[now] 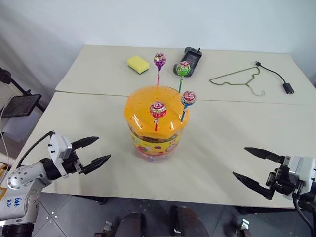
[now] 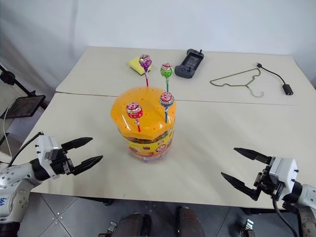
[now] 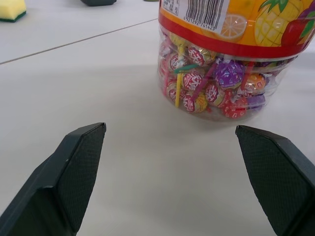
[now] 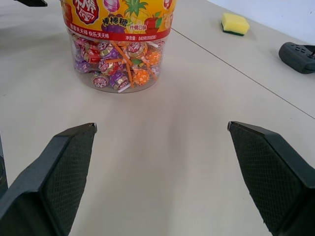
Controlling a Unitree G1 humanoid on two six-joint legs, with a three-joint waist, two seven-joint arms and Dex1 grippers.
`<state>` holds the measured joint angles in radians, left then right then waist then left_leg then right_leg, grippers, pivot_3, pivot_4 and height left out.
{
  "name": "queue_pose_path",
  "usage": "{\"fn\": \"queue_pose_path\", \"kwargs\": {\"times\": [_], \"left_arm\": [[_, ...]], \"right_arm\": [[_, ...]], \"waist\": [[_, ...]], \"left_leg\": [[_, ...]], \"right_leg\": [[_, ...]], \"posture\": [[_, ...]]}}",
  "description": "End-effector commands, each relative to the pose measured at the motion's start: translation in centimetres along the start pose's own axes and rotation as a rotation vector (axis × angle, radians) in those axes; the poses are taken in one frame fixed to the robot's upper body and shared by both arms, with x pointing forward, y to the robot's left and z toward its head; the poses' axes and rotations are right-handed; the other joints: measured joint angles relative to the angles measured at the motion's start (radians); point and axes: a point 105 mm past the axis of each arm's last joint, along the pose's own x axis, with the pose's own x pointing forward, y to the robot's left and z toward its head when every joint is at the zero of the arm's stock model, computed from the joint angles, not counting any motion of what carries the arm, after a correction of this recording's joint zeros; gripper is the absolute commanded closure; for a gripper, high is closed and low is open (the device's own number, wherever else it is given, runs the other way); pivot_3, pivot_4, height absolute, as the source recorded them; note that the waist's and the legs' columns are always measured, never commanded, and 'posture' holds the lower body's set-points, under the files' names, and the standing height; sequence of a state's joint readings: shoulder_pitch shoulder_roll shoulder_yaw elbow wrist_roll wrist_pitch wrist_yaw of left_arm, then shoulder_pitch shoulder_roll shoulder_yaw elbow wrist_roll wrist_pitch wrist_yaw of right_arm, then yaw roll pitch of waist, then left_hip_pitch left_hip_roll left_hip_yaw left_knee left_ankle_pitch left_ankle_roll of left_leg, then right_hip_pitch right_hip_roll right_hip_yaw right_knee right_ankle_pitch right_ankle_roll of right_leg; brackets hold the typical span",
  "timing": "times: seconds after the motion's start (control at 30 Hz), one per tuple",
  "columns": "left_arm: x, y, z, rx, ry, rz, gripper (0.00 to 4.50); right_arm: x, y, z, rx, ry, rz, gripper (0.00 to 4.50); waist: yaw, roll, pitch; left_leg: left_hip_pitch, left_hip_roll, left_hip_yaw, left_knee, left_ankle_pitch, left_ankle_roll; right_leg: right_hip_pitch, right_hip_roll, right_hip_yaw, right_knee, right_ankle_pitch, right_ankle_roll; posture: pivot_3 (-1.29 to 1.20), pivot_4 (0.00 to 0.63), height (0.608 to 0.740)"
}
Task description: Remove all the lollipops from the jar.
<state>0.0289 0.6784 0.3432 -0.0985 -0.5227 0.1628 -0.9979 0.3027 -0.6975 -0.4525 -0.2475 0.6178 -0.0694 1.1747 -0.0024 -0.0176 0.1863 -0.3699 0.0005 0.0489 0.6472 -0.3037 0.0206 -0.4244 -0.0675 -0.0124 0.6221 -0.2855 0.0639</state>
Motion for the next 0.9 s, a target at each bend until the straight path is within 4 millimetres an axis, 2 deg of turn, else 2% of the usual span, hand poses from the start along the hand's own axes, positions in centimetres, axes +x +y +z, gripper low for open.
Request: {"fn": "queue_pose_path", "kwargs": {"times": [0.03,0.1,0.23,0.37,0.43,0.5,0.57,0.63,0.73,0.9], "left_arm": [[0.1,0.6,0.9,0.035,-0.019,0.013,0.0],[0.2,0.8,1.4,-0.002,-0.039,0.011,0.0],[-1.0,2.0,2.8,-0.149,-0.138,-0.011,0.0],[-1.0,2.3,3.9,-0.252,-0.177,-0.056,0.0],[-0.8,2.3,5.6,-0.335,-0.24,-0.106,0.0],[-0.5,2.7,9.4,-0.397,-0.368,-0.208,0.0],[0.0,3.3,11.7,-0.405,-0.436,-0.276,0.0],[0.5,3.8,12.6,-0.398,-0.456,-0.297,0.0],[1.4,3.4,13.6,-0.367,-0.434,-0.369,0.0],[2.1,1.2,15.6,-0.27,-0.367,-0.559,0.0]], "right_arm": [[0.4,0.1,0.9,-0.008,-0.028,0.02,0.03],[0.8,0.0,1.1,0.003,-0.045,0.017,0.03],[2.5,-0.6,4.0,0.036,-0.214,-0.009,0.03],[3.3,-0.6,6.0,0.072,-0.311,-0.017,0.03],[3.5,-0.2,7.8,0.069,-0.411,-0.006,0.03],[3.3,1.7,11.2,0.034,-0.642,0.021,0.03],[3.3,2.2,12.7,0.096,-0.72,-0.011,0.03],[3.4,1.8,13.6,0.13,-0.759,-0.06,0.03],[3.4,2.1,14.0,0.094,-0.759,-0.062,0.03],[3.2,2.8,13.9,0.042,-0.723,-0.031,0.03]], "waist": [[0.0,0.0,0.0],[0.0,0.0,0.0],[-0.006,0.0,0.0],[-0.002,0.0,0.0],[0.002,0.0,0.0],[0.006,-0.001,0.0],[0.008,-0.002,0.0],[0.002,-0.003,0.0],[-0.008,-0.003,0.0],[-0.005,-0.003,0.0]], "left_leg": [[0.0,0.0,0.0,0.0,0.0,0.0],[0.0,0.0,0.0,0.0,0.0,0.0],[0.0,0.0,0.0,0.0,0.0,0.0],[0.0,0.0,-0.001,0.0,0.001,-0.001],[-0.001,0.0,-0.001,0.0,0.0,-0.001],[-0.001,0.0,-0.002,0.001,0.0,-0.001],[-0.004,0.0,-0.009,0.003,0.001,-0.003],[-0.003,-0.002,-0.009,0.003,0.002,-0.003],[-0.001,-0.003,-0.006,0.001,0.002,-0.003],[-0.002,-0.002,-0.006,0.001,0.002,-0.003]], "right_leg": [[0.0,0.0,0.0,0.0,0.0,0.0],[0.0,0.0,0.0,0.0,0.0,0.0],[0.0,0.0,0.0,0.001,0.0,0.0],[-0.001,0.0,-0.001,0.002,0.0,0.0],[-0.001,0.0,-0.001,0.002,0.0,0.0],[-0.001,-0.001,-0.002,0.002,0.0,0.0],[-0.001,-0.001,-0.008,0.004,0.0,0.0],[-0.001,-0.002,-0.008,0.005,0.0,0.001],[0.001,-0.002,-0.007,0.004,0.001,0.001],[0.0,-0.002,-0.008,0.005,0.0,0.001]], "posture": [[0.0,0.15,0.74],[0.0,0.15,0.74],[0.0,0.15,0.74],[0.0,0.15,0.74],[0.0,0.15,0.74],[0.0,0.15,0.74],[0.0,0.15,0.74],[0.0,0.15,0.74],[0.0,0.15,0.74],[0.0,0.15,0.74]]}}
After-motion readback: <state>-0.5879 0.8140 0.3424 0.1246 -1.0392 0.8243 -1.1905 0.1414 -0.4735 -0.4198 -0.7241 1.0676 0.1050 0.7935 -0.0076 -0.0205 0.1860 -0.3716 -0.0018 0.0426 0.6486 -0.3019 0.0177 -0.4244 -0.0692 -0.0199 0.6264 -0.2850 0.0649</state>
